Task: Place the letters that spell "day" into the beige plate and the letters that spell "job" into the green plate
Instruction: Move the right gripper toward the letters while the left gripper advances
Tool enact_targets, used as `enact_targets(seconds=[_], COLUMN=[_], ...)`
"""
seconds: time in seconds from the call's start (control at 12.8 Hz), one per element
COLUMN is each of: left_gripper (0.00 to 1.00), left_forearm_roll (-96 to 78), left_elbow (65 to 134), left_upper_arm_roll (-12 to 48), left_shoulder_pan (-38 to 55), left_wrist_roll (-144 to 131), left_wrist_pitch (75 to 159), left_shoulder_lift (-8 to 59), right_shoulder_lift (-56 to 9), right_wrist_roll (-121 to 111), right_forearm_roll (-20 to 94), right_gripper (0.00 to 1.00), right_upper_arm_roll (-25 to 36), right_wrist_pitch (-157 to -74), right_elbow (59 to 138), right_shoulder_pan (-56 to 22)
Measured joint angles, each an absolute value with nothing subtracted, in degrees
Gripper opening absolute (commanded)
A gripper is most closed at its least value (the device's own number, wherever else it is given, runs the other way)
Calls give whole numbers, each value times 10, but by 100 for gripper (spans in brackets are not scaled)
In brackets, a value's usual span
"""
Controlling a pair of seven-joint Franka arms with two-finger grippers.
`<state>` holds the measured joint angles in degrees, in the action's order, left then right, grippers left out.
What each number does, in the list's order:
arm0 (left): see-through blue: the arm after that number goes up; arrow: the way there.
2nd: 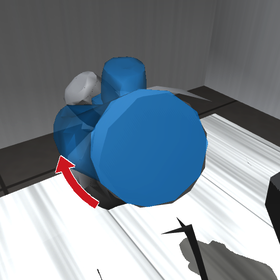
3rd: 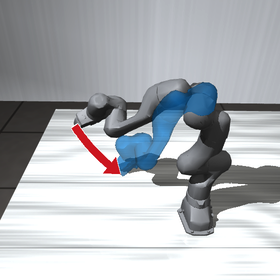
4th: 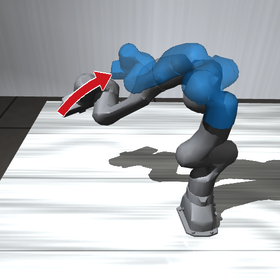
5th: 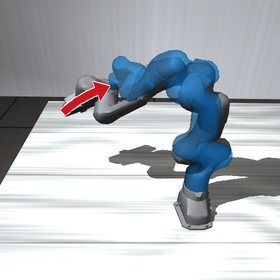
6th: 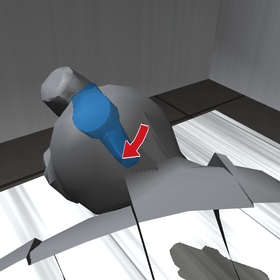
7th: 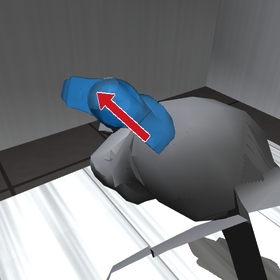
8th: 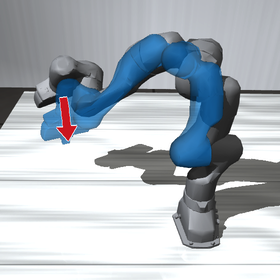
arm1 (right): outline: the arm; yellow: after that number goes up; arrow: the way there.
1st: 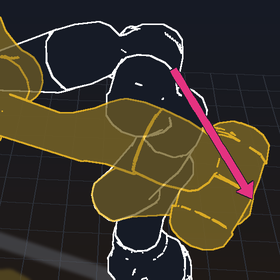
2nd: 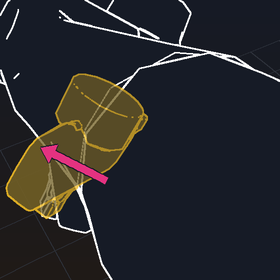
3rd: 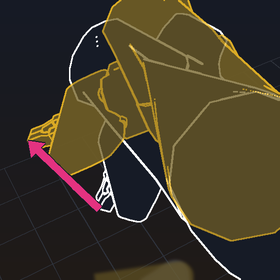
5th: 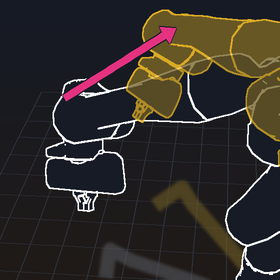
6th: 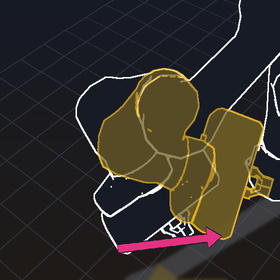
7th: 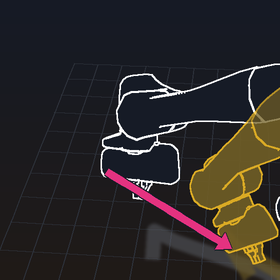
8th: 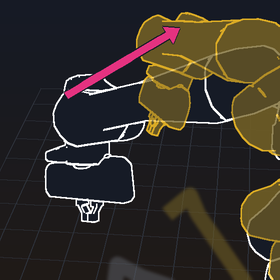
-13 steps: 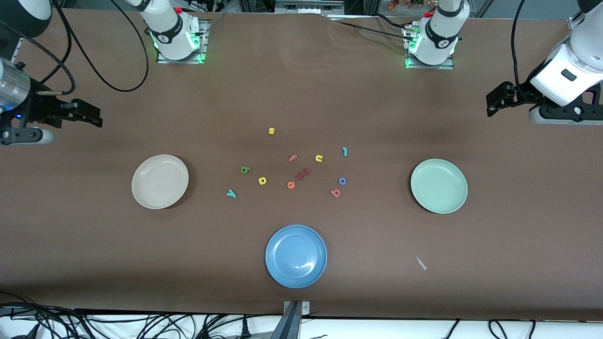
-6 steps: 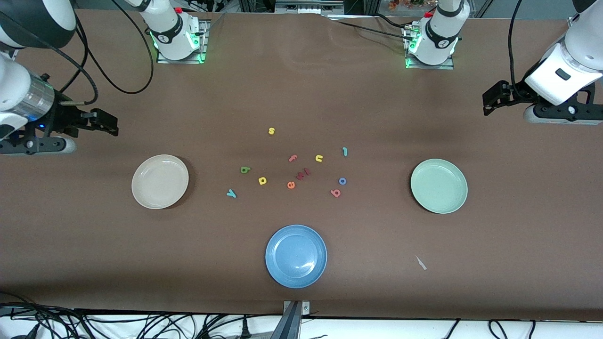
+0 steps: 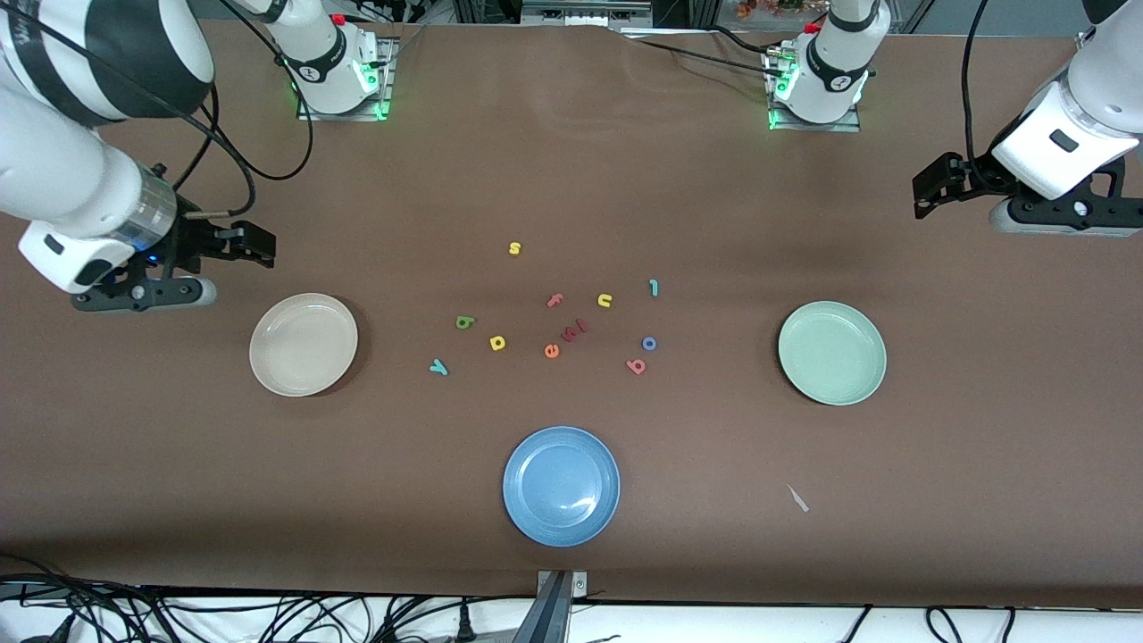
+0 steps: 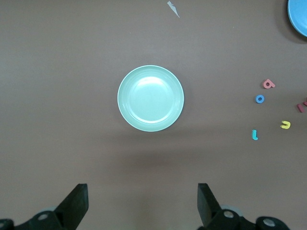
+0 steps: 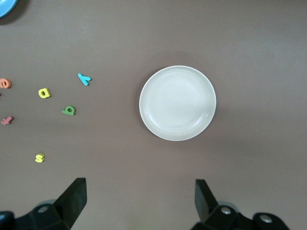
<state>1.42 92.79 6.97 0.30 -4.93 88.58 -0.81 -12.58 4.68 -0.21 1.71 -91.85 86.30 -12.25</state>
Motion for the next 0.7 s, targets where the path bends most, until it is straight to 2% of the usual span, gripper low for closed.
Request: enact_targets(seconds=[0.7], left_gripper=[100], left_forearm_roll=[14], left_elbow=[928], left_upper_arm_roll=[84], left_shoulder_pan=[12], left_wrist_roll=[-49], left_wrist_pitch=[884], left_shoulder_lift=[4], right_shoulder_lift=[-182], right_wrist_roll=[67], right_forearm_roll=[82], right_gripper=[100], right_upper_arm_roll=[17], right_wrist_pitch=[-976], right_elbow=[863], right_shoulder_pan=[-129])
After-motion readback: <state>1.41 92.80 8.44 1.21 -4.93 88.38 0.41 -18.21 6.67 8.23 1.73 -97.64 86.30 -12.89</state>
